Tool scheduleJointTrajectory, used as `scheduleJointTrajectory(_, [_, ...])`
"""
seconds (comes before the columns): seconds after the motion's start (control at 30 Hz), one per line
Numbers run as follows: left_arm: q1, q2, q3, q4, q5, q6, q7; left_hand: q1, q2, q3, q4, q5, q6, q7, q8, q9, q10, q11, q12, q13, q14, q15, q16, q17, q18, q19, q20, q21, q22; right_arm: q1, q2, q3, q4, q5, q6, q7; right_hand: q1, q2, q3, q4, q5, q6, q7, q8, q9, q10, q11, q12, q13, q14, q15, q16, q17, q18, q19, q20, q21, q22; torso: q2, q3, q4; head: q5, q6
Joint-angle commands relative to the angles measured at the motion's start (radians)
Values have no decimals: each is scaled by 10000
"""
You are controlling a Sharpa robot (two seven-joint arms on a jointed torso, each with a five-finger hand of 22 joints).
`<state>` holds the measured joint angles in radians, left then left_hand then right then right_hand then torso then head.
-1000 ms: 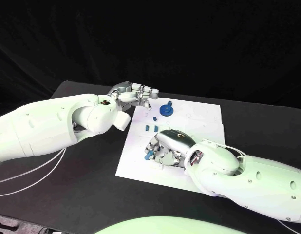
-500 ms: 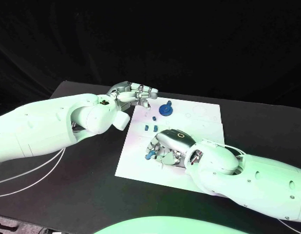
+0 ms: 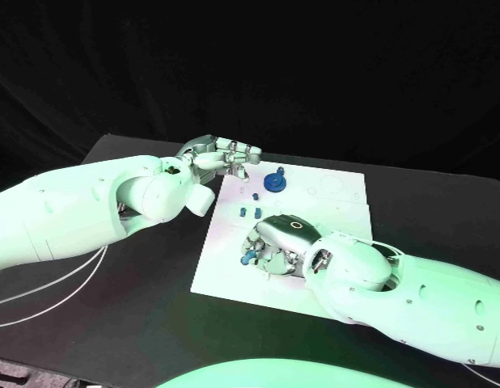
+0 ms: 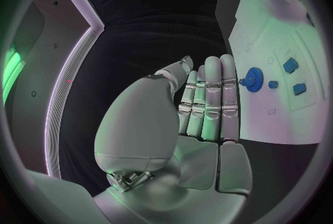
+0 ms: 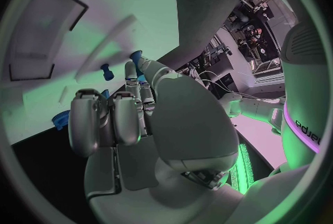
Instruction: Assemble the parts on the task board
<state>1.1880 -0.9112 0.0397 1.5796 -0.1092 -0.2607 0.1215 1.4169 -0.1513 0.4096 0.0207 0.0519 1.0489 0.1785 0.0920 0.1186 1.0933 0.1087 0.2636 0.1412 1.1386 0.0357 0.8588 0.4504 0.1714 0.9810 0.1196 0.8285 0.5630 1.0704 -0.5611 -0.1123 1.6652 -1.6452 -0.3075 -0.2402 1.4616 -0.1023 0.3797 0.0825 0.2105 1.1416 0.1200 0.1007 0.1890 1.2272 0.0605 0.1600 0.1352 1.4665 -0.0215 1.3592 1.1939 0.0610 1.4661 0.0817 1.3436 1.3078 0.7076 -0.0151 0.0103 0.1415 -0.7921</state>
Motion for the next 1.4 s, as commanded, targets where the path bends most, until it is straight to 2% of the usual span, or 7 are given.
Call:
scheduleJointTrajectory(0.03, [11,8,7,32,-20,87,66,5,80,-27,-45,-8,-71,26,-22,-10,-52,9,55,12,-61,-28,-58,-12,129,51,47,-54,-12,-15,104,-28,-46,-164,329,-92,-252,-24,-8,67,111,-99,121,-129,-13,-201,31,-124,-39,340,53,-24,-36,-129,149,35,-85,1858,3,-1,11,-7,-1])
scheduleJointTrajectory(0.33, [12,3,7,37,-43,95,-12,5,80,-27,-45,-8,-71,26,-22,-10,-52,9,55,12,-61,-28,-58,-12,129,51,47,-54,-12,-36,229,-61,-140,-98,127,-116,-681,-306,-113,173,194,-781,304,-416,-196,-657,231,-445,-139,308,217,-72,-143,-73,38,171,-394,1774,-7,-1,7,-1,0])
scheduleJointTrajectory(0.67, [12,-29,7,1,-98,118,-69,5,80,-27,-45,-8,-71,26,-22,-10,-52,9,55,12,-61,-28,-58,-12,129,51,47,-54,-12,-43,83,-66,-80,34,-332,-138,-965,-567,-285,208,172,-1789,253,-403,-464,-672,166,-404,-92,278,182,-125,-256,-1,-63,190,-729,1677,6,9,4,10,26])
scheduleJointTrajectory(1.07, [11,-44,7,-61,-102,124,-74,6,99,-42,-55,-7,-72,26,-18,-11,-64,10,74,13,-64,-26,-56,-25,127,59,48,-64,-20,39,-674,-9,803,70,-1084,-72,-1174,-728,-1454,273,-215,-3381,-307,-388,-840,-770,26,18,205,286,59,-127,-279,17,-72,68,-910,1640,-15,11,-19,-65,101])
scheduleJointTrajectory(1.13, [11,-45,6,-70,-102,127,-73,6,99,-42,-55,-7,-72,26,-18,-11,-64,10,74,13,-64,-26,-56,-25,127,59,48,-64,-20,114,-978,19,1055,181,-1178,-63,-1154,-679,-1641,295,-224,-3348,-285,-351,-848,-733,0,121,269,292,37,-118,-269,8,-50,58,-875,1655,-20,10,-13,-131,153])
scheduleJointTrajectory(1.3, [11,-54,5,-75,-43,126,-50,6,99,-42,-55,-7,-72,26,-18,-11,-64,10,74,13,-64,-26,-56,-25,127,59,48,-64,-20,489,-2163,74,1713,1182,-1353,-37,-1156,-417,-1855,427,40,-2005,193,289,-593,-150,23,621,542,318,36,-69,-201,-41,48,21,-664,1735,-28,4,-13,-373,242])
scheduleJointTrajectory(1.4, [11,-69,3,-62,-5,108,-12,6,99,-42,-55,-7,-72,26,-18,-11,-64,10,74,13,-64,-26,-56,-25,127,59,48,-64,-20,735,-3090,84,2083,2076,-1243,-302,-2050,-447,-2420,1053,1190,-1232,41,693,-430,946,-197,1834,1342,338,-97,-16,-137,-56,110,-43,-527,1791,-48,-21,-36,-672,356])
